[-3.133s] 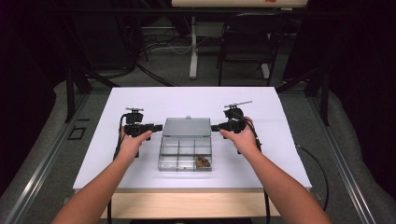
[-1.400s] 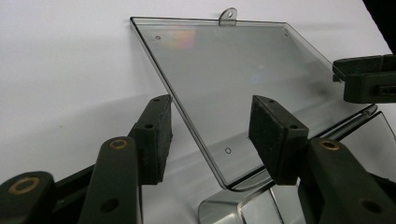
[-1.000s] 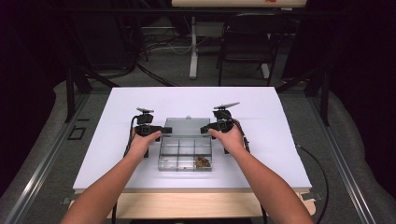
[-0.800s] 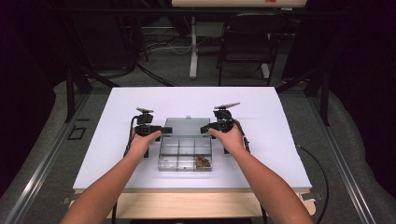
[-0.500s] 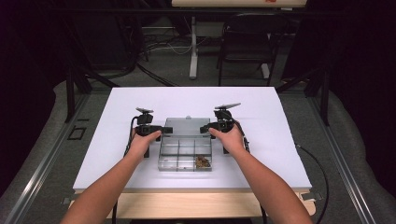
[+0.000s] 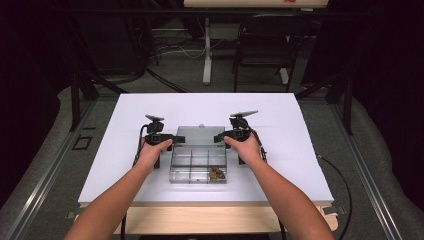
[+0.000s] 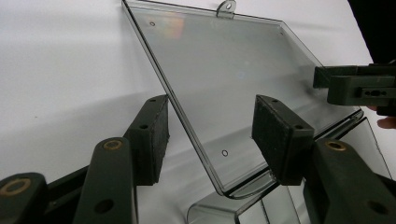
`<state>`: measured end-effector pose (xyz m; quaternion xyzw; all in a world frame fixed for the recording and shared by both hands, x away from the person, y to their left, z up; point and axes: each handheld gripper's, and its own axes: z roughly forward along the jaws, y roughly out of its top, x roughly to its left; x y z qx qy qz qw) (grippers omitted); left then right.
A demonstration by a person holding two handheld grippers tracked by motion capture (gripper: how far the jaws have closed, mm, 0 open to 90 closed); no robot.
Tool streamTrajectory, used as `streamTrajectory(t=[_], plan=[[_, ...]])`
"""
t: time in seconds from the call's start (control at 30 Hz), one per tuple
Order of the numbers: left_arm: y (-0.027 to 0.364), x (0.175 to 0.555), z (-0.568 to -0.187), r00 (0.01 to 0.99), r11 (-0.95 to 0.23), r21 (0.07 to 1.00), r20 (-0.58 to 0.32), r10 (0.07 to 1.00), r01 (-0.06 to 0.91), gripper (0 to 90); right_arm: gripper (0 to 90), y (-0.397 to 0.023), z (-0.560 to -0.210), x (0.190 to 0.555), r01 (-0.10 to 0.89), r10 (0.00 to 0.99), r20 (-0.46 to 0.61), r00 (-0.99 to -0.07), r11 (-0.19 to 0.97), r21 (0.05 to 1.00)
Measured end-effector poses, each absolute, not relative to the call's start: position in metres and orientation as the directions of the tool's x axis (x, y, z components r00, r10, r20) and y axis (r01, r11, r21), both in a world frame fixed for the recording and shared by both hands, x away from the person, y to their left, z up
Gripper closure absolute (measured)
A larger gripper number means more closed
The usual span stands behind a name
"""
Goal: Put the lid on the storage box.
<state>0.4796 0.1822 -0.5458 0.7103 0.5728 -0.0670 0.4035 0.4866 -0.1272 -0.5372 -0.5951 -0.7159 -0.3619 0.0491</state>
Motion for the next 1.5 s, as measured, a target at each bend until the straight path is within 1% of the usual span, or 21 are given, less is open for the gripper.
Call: streamTrajectory(t=[0.63,0.9,1.17,1.5], plan=[[0.181,0.482,-0.5457,0.32,-0.011,0.473,-0.578,0.751,0.881,46.9,43.1,-0.1272,-0.5371,0.4877,0.894,0.815,0.508,-0.278,0.027,0.446],[0.1807,0.4824,-0.5438,0.327,-0.018,0.48,-0.569,0.755,0.877,47.8,43.6,-0.129,-0.5348,0.4883,0.895,0.809,0.519,-0.275,0.019,0.445],[0.1823,0.483,-0.5416,0.334,-0.02,0.488,-0.565,0.755,0.872,49.7,43.7,-0.1298,-0.5326,0.4882,0.891,0.799,0.537,-0.271,-0.003,0.454],[0.1817,0.4832,-0.5373,0.329,-0.014,0.488,-0.566,0.756,0.873,50.7,44.1,-0.1314,-0.5293,0.4876,0.882,0.798,0.531,-0.284,0.001,0.47]])
